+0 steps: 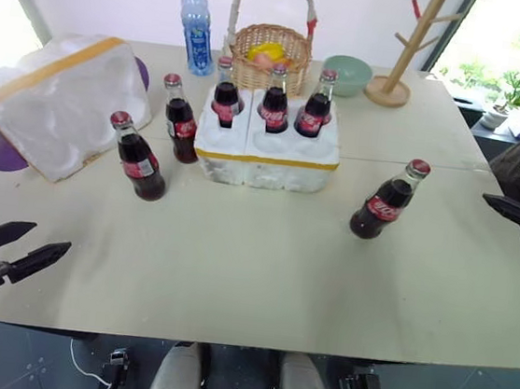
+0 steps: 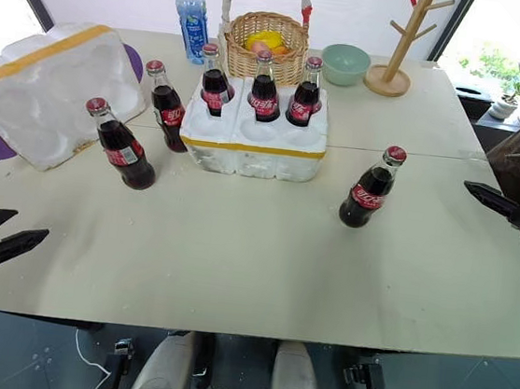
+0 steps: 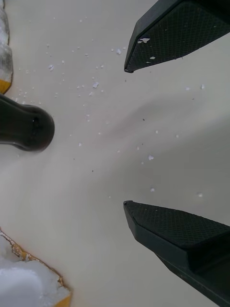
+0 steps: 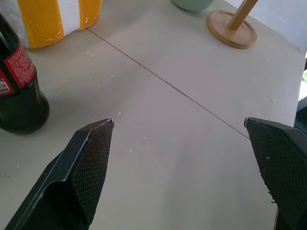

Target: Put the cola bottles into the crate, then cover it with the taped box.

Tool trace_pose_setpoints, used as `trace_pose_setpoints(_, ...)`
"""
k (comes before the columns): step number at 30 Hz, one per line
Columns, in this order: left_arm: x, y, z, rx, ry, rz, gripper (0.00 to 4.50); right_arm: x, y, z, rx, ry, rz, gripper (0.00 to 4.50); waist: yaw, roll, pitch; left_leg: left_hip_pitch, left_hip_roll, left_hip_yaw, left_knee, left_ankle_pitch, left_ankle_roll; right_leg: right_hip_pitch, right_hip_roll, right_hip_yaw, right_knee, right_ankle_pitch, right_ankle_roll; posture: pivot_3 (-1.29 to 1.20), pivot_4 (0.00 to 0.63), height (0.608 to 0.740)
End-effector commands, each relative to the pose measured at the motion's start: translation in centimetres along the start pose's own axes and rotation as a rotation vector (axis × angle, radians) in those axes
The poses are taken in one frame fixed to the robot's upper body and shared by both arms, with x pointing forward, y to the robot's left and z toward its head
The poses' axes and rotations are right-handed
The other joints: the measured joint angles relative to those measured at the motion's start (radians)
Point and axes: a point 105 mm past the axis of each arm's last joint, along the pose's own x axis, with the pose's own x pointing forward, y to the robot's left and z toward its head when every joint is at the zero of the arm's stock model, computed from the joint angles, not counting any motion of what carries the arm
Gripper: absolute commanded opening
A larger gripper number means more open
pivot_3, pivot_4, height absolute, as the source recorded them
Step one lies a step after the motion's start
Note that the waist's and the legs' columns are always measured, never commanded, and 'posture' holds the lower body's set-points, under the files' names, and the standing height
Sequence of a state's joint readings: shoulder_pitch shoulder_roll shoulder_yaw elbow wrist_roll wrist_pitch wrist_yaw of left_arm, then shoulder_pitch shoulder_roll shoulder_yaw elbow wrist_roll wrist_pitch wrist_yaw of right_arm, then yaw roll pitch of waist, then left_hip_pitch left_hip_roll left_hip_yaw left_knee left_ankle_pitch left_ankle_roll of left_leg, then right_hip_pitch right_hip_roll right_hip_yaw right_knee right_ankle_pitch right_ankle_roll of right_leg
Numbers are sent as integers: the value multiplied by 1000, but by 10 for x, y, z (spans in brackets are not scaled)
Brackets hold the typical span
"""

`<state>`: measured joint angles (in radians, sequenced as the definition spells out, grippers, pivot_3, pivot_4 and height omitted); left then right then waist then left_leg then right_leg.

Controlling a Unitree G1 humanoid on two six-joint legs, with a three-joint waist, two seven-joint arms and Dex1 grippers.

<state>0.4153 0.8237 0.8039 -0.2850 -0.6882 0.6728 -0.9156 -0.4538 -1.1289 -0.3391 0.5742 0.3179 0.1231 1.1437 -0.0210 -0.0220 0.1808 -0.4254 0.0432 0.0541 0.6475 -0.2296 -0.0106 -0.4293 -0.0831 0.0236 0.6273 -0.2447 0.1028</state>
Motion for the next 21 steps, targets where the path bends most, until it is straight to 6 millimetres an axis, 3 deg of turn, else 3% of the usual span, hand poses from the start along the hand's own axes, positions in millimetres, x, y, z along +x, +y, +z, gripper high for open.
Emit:
trace_pose_setpoints(1,1,-1,8,24,-29,-7,4478,-8,-10,10,-28,-28,-50,4500,0,0,0,0,0,0,0,0,0,0,0,0,0,0,0,0,150,740)
trace_pose_setpoints(14,7,11,27,-9,-140,54,4478,-8,-10,11,38,-59,-37,4500,0,0,0,0,-2,0,0,0,0,0,1,0,1,0,0,0,150,740)
trace_pose_setpoints(16,11,10,35,-6,-176,47,4478,-9,-12,27,51,-102,-16,4500,1,0,0,0,-2,0,1,0,0,1,1,0,1,0,0,0,150,740)
trace_pose_setpoints(21,29,5,51,34,-238,25,4478,-16,-6,93,46,-230,124,4500,0,4,1,0,-2,0,1,0,0,1,1,0,2,0,0,0,150,740)
